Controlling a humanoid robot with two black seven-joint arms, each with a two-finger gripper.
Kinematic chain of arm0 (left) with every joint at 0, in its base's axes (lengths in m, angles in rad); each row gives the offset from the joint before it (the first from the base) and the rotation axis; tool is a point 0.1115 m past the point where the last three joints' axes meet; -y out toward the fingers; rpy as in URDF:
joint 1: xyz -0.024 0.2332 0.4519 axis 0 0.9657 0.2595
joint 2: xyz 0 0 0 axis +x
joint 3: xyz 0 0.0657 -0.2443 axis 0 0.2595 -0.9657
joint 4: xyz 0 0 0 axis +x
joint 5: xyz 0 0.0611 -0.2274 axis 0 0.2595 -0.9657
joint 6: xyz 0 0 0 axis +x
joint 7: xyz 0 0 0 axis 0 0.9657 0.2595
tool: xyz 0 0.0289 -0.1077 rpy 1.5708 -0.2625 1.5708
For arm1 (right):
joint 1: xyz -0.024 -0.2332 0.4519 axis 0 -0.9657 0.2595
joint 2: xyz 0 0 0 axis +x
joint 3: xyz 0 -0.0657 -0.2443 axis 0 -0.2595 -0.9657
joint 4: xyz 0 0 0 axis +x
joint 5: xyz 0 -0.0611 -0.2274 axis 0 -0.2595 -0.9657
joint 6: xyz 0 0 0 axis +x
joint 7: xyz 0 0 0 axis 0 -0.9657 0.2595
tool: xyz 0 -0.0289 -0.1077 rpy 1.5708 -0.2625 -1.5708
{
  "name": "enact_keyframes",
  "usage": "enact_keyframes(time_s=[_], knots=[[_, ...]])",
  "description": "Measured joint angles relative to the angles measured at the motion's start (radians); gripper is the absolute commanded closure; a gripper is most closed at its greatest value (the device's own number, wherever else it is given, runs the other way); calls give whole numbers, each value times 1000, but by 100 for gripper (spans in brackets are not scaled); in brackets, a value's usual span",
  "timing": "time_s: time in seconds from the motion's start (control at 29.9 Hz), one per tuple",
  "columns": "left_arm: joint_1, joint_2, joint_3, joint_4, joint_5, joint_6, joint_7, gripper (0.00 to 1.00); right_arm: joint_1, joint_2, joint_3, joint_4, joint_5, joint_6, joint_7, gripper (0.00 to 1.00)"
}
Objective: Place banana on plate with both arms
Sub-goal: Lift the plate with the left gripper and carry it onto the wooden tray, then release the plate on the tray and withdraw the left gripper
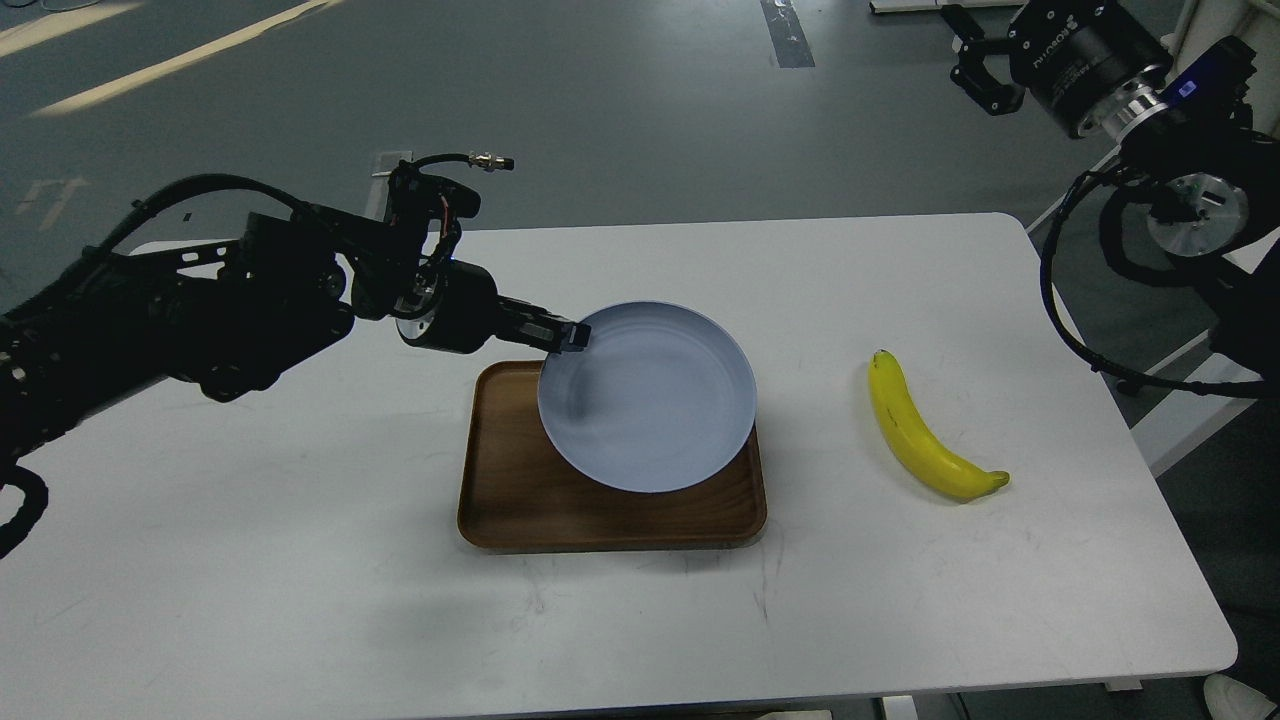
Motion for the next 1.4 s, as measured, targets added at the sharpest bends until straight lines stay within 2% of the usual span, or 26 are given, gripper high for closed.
enact_keyframes(time_s=[0.37, 0.9, 0.94, 1.0, 1.07, 1.1, 1.24, 1.4], knots=[[44, -165, 67, 216, -4, 0, 0, 100, 0, 1, -2, 1, 0, 0, 1, 0], [84, -141, 89, 249, -4, 0, 0, 100, -20, -1, -3, 11, 0, 0, 1, 0], [86, -141, 89, 249, -4, 0, 0, 95, -20, -1, -3, 11, 0, 0, 1, 0], [91, -140, 89, 249, -5, 0, 0, 40, -20, -1, -3, 12, 0, 0, 1, 0], [93, -139, 89, 250, -8, 0, 0, 12, -20, -2, -3, 13, 0, 0, 1, 0], [93, -138, 89, 250, -10, 0, 0, 3, -20, -4, -3, 13, 0, 0, 1, 0], [91, -127, 88, 249, -20, 0, 0, 2, -20, -11, -3, 14, 0, 0, 1, 0], [48, -52, 73, 241, -111, 0, 0, 2, -20, -48, -3, 24, 0, 0, 1, 0]])
